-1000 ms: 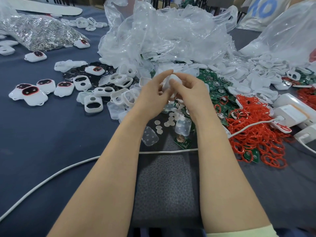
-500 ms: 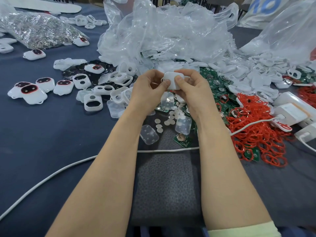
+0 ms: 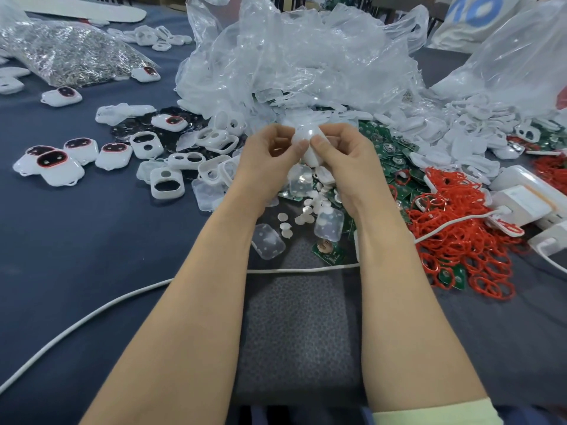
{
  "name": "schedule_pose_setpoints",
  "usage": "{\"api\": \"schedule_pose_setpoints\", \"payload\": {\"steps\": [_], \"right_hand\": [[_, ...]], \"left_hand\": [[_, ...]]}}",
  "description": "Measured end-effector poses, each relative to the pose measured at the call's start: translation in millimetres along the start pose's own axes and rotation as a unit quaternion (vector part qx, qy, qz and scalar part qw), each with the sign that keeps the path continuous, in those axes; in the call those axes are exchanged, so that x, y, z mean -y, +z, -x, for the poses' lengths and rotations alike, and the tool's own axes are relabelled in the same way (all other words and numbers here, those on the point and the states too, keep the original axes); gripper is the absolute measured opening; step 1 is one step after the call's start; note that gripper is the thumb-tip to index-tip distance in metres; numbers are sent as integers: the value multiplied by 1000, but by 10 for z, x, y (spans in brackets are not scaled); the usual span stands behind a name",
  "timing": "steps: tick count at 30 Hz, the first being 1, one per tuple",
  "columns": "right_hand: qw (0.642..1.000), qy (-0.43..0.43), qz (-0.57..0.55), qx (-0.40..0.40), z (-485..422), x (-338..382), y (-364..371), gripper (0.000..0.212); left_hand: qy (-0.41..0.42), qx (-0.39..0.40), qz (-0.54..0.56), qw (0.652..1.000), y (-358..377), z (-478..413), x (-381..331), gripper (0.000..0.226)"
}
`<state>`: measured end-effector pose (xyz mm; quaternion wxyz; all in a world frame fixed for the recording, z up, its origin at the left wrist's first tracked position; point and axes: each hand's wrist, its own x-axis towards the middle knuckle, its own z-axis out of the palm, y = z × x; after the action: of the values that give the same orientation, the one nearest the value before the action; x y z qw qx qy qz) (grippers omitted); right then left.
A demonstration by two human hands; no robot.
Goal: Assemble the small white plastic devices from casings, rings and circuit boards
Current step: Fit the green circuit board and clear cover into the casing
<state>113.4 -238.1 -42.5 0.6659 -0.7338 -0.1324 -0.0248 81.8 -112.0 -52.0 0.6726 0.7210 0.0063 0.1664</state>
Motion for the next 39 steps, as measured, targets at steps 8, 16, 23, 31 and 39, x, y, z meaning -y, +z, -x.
{"api": "schedule_pose_setpoints", "payload": {"steps": [8,16,23,31,39], "right_hand": [[997,-12,73,19,-1,-36,8,9],[997,22,-67,-42,-25,-34,15,9],[999,17,13,26,-36,-41,-31,12],[977,78,-194,-46,-11,16,19,11],[996,-16,76,-37,-8,6,-3,13]], "left_hand": [[35,12,-88,995,9,-10,22,5],[10,1,-10,1000,61,-5,11,13],[8,-20,-13,1000,14,-20,5,12],[-13,2,-11,1000,61,9,22,8],[19,-7,-136,990,72,-11,49,8]]}}
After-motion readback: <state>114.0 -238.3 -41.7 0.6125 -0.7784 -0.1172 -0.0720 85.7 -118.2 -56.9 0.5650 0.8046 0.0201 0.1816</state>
